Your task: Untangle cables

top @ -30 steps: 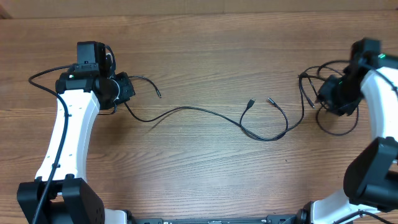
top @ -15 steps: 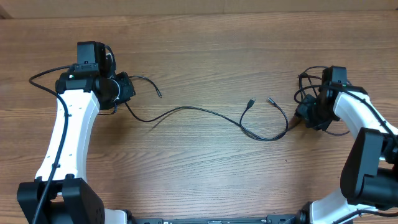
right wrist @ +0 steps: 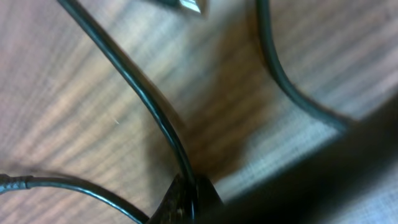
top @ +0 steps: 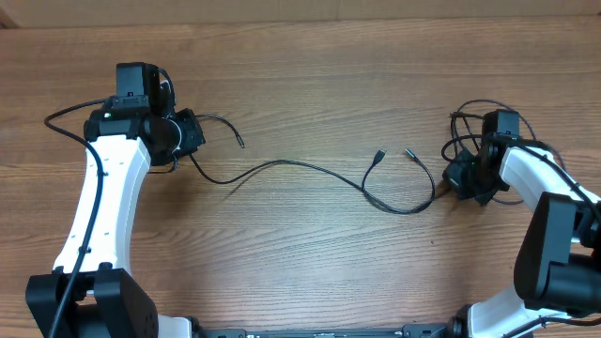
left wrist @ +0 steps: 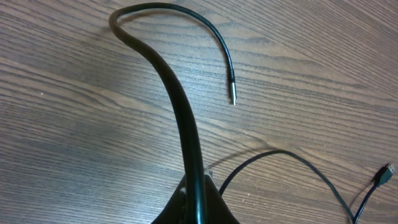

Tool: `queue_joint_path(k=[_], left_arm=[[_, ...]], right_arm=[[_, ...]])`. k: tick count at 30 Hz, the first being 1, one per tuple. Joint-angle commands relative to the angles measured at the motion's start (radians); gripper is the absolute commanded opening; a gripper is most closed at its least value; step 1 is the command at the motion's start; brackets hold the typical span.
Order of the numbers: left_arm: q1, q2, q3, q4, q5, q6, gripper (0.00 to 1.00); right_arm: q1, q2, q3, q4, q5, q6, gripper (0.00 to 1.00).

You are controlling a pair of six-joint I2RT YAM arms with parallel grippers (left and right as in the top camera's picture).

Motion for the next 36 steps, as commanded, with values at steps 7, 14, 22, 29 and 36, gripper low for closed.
queue_joint_path(k=[7,14,22,29,36], left_arm=[[-0.006,-0.010,0.010,0.003,0.019,0.004,0.04],[-0.005,-0.010,0.010,0.013,0.014,0.004,0.04],[-0.005,-0.010,0.010,0.019,-0.084,0.004,0.04],[0.010,-0.010,0.010,-0.003,-0.340,-0.133,0.04],[0.028,-0.010,0.010,-0.018,-0.430,-0.290,0.04]], right_arm=[[-0.103,-0.060,0.483,-0.293,0.071,-0.051,0.04],[-0.231,-0.060,0.894,-0.406,0.203,-0.054,0.04],[-0.291,-0.040,0.916,-0.386,0.308,-0.049,0.04],[-0.320,0.001,0.915,-0.390,0.343,-0.049,0.04],[-0.335,0.033,0.915,-0.386,0.375,0.004,0.04]])
